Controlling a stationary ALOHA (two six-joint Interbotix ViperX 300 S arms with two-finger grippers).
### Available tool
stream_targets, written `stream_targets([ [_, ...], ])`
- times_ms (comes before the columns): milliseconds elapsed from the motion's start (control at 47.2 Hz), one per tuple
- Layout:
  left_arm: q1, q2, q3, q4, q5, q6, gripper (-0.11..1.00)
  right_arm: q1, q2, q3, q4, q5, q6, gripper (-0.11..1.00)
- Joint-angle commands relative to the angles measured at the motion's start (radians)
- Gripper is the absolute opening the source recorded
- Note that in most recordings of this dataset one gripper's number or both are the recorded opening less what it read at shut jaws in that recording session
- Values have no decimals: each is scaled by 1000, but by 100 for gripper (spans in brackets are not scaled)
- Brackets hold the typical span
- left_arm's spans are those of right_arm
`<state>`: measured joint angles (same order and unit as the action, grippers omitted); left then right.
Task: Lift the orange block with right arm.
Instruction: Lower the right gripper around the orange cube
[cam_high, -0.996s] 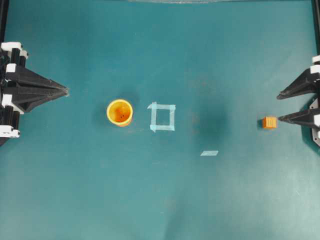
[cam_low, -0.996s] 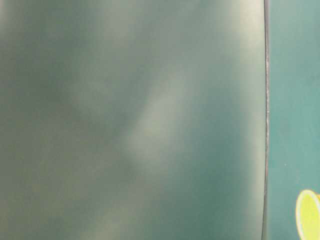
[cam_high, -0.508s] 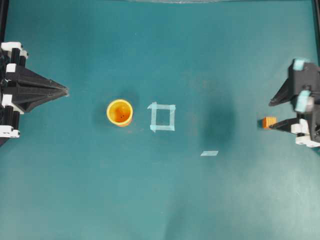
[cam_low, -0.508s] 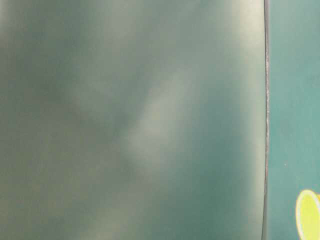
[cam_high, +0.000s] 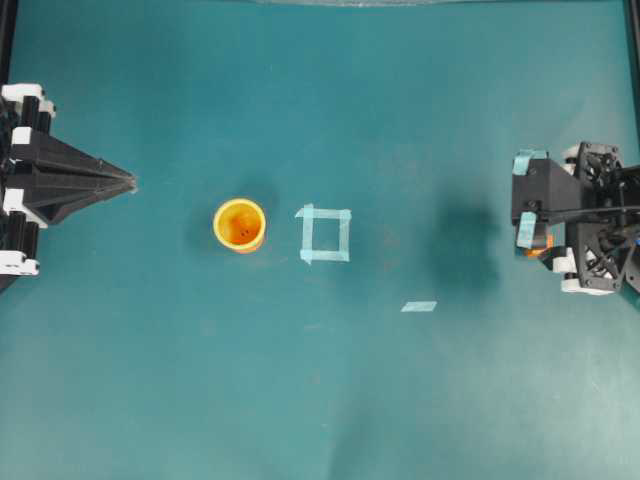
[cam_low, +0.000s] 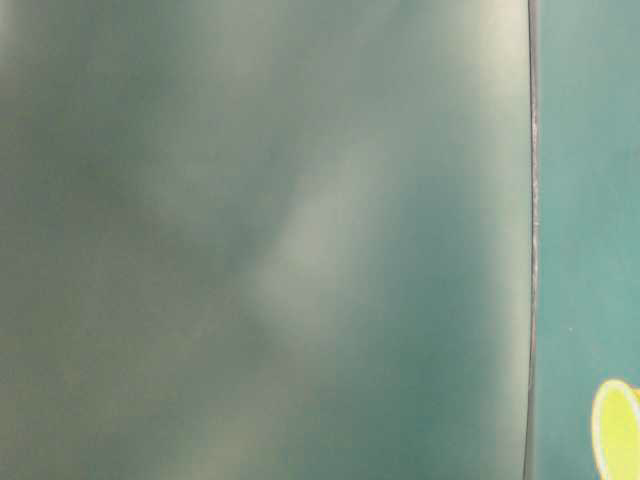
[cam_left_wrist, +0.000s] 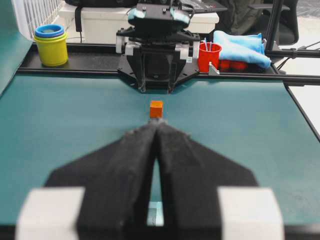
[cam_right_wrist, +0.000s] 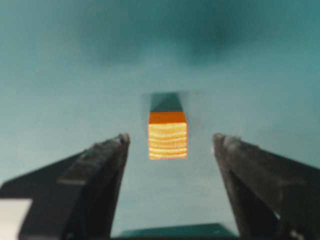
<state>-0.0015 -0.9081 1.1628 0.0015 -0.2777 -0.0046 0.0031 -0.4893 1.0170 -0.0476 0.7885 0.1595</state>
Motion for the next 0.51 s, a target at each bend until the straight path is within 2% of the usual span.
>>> stream_targets([
  [0, 0, 3, -28, 2, -5, -2, 1, -2, 11, -2, -5, -26, 5, 67],
  [487, 0, 3, -29, 2, -5, -2, 1, -2, 54, 74, -2, -123, 9, 67],
])
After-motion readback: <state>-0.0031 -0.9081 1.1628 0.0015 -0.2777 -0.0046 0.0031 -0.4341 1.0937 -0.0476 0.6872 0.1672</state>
